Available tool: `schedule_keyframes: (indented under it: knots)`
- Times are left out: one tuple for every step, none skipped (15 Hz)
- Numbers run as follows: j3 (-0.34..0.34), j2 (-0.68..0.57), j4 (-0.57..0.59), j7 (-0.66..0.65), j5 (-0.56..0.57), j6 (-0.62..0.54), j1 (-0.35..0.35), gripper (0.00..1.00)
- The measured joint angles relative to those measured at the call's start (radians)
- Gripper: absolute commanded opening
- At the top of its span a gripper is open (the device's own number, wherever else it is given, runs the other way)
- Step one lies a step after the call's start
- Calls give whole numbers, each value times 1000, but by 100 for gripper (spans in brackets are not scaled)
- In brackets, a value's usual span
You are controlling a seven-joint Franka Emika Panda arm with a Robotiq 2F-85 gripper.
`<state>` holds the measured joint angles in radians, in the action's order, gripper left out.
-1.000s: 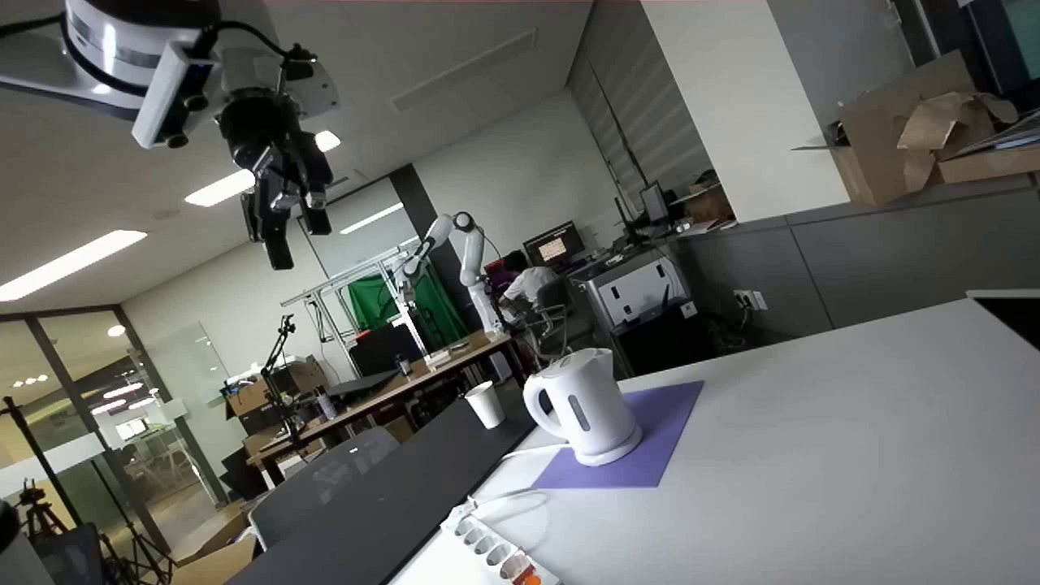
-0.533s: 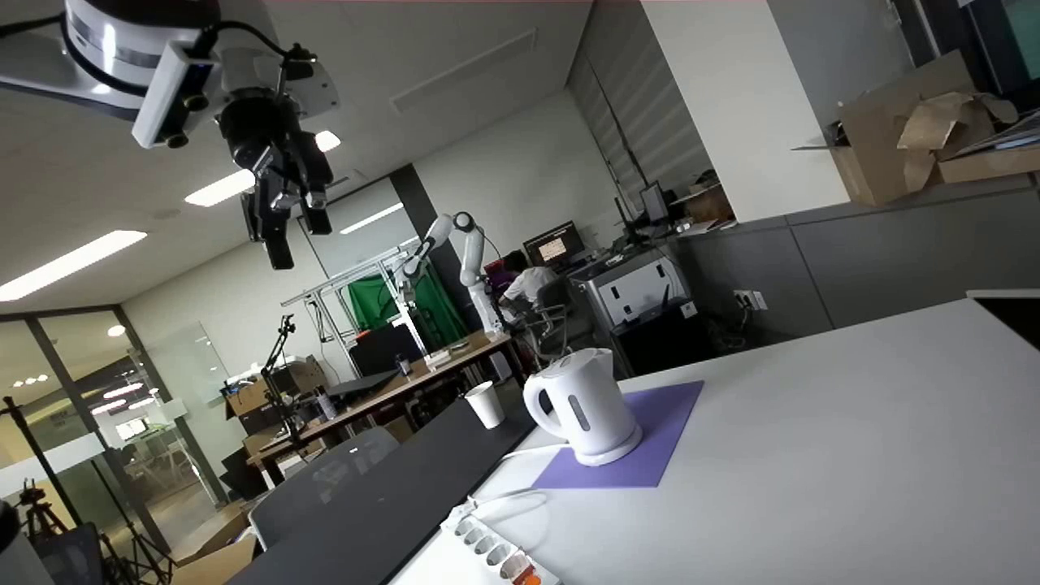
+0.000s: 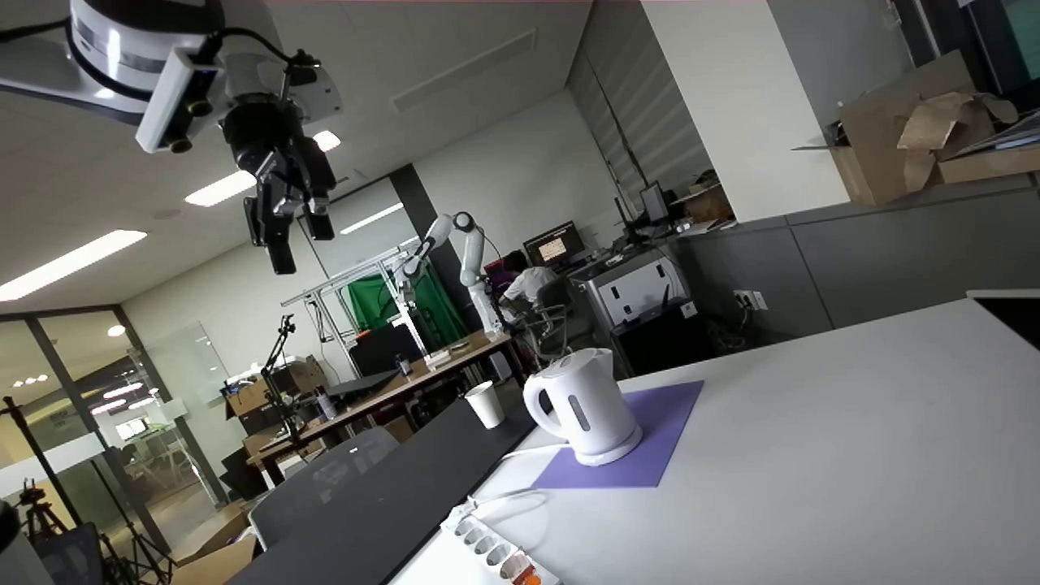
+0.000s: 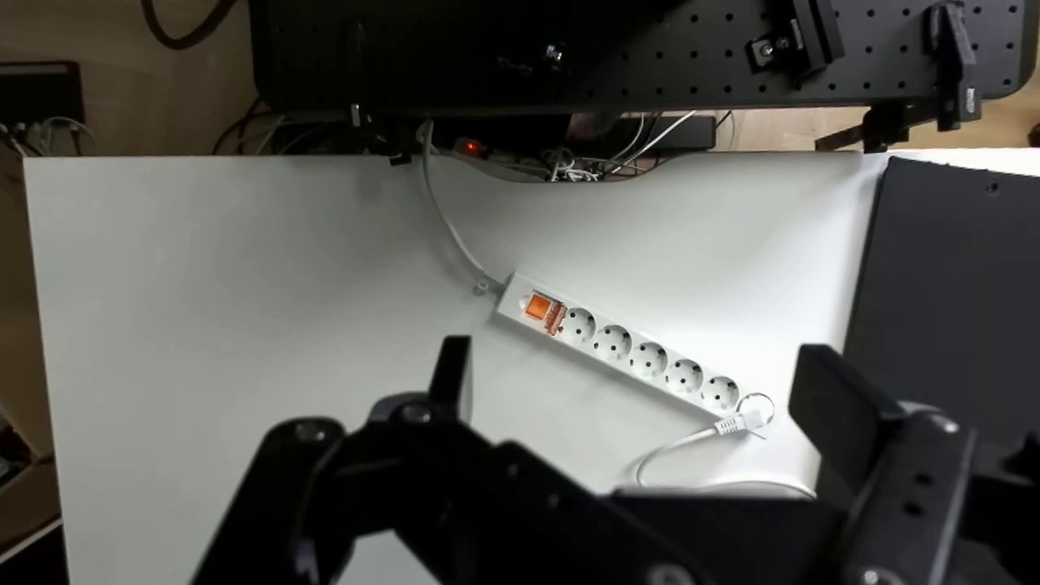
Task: Press the adapter switch
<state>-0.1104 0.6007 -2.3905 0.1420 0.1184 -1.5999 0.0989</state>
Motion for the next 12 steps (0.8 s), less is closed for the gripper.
schedule_keyframes:
  knots:
    - [-3, -3, -12, 0, 0, -16, 0, 73]
    - [-7, -8, -27, 0, 0, -39, 0, 67]
    - [-13, -14, -45, 0, -1, -67, 0, 60]
    - [-20, -23, -64, 0, -2, -97, 1, 51]
    - [-29, -32, -85, 1, -4, -131, 1, 45]
    - [-38, -43, -106, 2, -8, -165, 1, 39]
    - [-48, -54, -127, 5, -17, -199, 2, 31]
    - [-56, -65, -144, 10, -25, -230, 2, 25]
    - [-64, -77, -163, 16, -35, -262, 3, 19]
    - [-70, -88, -180, 21, -45, -292, 4, 11]
    - [-75, -100, -195, 24, -54, -319, 6, 5]
    - [-79, -112, -209, 28, -62, -345, 7, 1]
